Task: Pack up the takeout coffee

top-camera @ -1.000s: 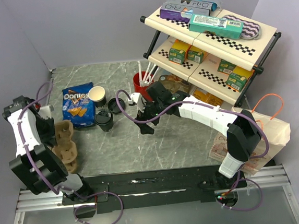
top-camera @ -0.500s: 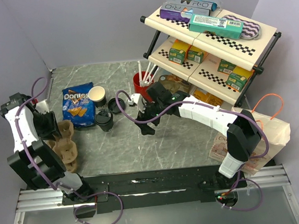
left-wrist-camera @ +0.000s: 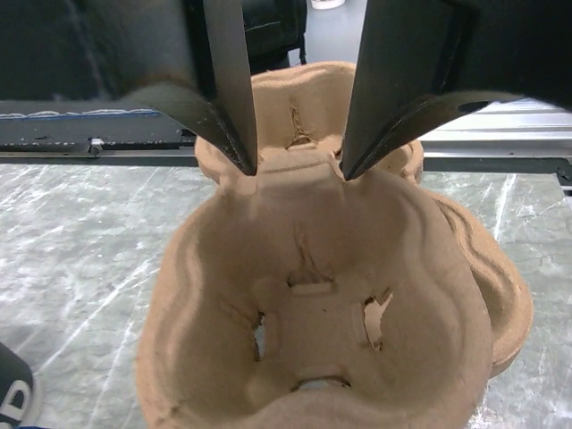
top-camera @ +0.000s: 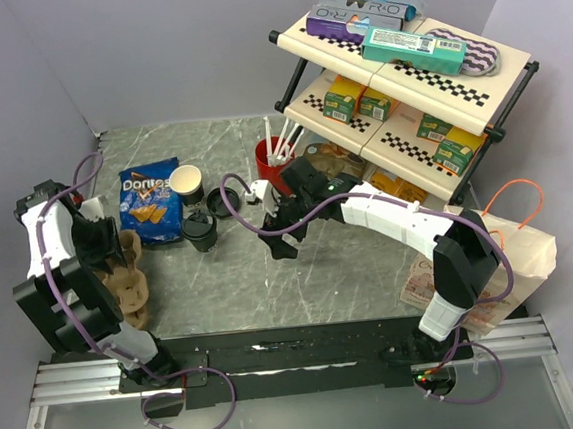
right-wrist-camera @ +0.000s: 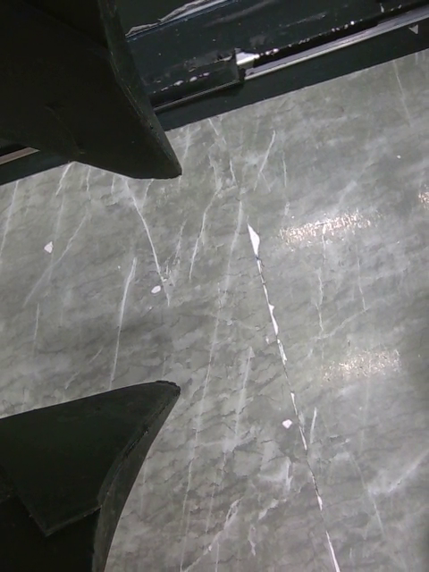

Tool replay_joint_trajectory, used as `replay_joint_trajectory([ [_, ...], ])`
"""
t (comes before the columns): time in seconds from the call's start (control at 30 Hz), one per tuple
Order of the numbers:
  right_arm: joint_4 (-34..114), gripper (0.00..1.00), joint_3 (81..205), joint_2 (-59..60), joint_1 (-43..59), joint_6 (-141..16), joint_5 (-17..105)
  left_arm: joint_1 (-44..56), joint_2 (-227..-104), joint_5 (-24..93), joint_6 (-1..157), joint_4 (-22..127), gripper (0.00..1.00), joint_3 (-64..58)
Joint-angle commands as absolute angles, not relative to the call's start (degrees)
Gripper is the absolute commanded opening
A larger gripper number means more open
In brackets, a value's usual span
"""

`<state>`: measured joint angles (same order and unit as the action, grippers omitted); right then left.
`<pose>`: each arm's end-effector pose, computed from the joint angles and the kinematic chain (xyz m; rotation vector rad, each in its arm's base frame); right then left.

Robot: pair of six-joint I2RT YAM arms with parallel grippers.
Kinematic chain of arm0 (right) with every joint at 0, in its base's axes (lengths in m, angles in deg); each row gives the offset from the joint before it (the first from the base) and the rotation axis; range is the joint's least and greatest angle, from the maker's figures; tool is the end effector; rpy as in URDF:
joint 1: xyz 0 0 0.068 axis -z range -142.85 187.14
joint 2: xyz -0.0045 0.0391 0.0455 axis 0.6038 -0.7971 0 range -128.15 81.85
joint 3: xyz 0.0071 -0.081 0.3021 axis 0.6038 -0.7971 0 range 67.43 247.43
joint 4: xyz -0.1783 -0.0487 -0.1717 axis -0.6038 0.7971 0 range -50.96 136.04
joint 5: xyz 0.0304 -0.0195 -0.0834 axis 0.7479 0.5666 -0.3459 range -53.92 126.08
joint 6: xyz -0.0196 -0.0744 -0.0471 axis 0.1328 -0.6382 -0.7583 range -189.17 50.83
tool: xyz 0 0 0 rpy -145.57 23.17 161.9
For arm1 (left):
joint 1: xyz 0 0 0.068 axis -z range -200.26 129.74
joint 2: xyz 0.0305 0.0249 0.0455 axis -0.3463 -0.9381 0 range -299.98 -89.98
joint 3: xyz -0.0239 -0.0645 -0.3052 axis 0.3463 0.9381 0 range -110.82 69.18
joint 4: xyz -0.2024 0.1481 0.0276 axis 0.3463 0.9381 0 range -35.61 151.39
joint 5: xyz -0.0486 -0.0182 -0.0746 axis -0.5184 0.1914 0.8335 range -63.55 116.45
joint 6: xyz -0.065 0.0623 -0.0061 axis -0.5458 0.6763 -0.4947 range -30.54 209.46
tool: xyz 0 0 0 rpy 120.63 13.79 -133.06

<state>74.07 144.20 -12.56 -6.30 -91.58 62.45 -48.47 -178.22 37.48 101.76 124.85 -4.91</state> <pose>0.2473 0.2834 0.2875 -1.5187 1.9826 0.7269 0.2431 0.1130 0.2668 -0.3990 2.9523 -0.2216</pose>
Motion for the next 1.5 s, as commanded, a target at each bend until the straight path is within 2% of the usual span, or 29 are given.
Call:
replay_joint_trajectory([
  [0.0, 74.29, 1.0, 146.62, -12.72, -6.01, -92.19, 62.45, -48.21, -179.36, 36.12, 100.89, 123.74, 0.48, -4.56],
  [0.33, 73.94, 1.0, 146.44, -12.8, -5.92, -92.11, 62.53, -47.16, -179.54, 35.85, 101.24, 124.53, 0.32, -5.27],
  [0.37, 73.94, 1.0, 146.61, -12.81, -5.92, -92.11, 62.45, -47.24, -179.45, 35.68, 101.42, 124.79, 0.25, -5.35],
  [0.43, 73.85, 1.0, 146.62, -12.89, -6.01, -92.11, 62.36, -47.07, -178.93, 35.42, 101.42, 125.05, 0.19, -5.44],
  [0.5, 73.85, 1.0, 146.7, -12.89, -6.01, -92.02, 62.53, -47.15, -178.49, 34.8, 101.42, 124.97, 0.27, -5.44],
  [0.53, 73.76, 1.0, 146.62, -12.98, -6.01, -92.02, 62.62, -47.07, -178.48, 34.8, 101.33, 124.97, 0.45, -5.35],
  [0.63, 73.85, 1.0, 146.7, -13.07, -6.01, -92.02, 62.88, -46.8, -178.57, 34.98, 101.5, 124.7, 0.6, -4.65],
  [0.7, 73.76, 1.0, 146.79, -12.98, -5.92, -92.02, 62.71, -46.72, -178.48, 34.63, 101.5, 124.09, 0.65, -4.3],
  [0.8, 74.02, 1.0, 146.7, -12.89, -6.01, -92.11, 62.62, -45.93, -178.83, 33.67, 101.68, 123.56, 0.66, -3.77],
  [0.9, 74.2, 1.0, 146.53, -12.81, -5.92, -92.19, 62.53, -45.14, -178.57, 31.99, 101.33, 122.6, 0.62, -3.25],
  [1.13, 74.02, 1.0, 147.32, -13.42, -6.01, -92.02, 62.62, -44.96, -177.87, 29.7, 100.8, 122.51, 0.44, -4.21],
  [1.3, 74.37, 1.0, 147.93, -14.04, -6.1, -91.93, 62.8, -44.87, -177.87, 29.26, 100.8, 121.98, 0.49, -3.16],
  [1.47, 74.64, 1.0, 148.46, -14.3, -6.1, -92.11, 62.88, -44.78, -178.13, 29.79, 100.89, 121.28, 0.49, -2.02],
])
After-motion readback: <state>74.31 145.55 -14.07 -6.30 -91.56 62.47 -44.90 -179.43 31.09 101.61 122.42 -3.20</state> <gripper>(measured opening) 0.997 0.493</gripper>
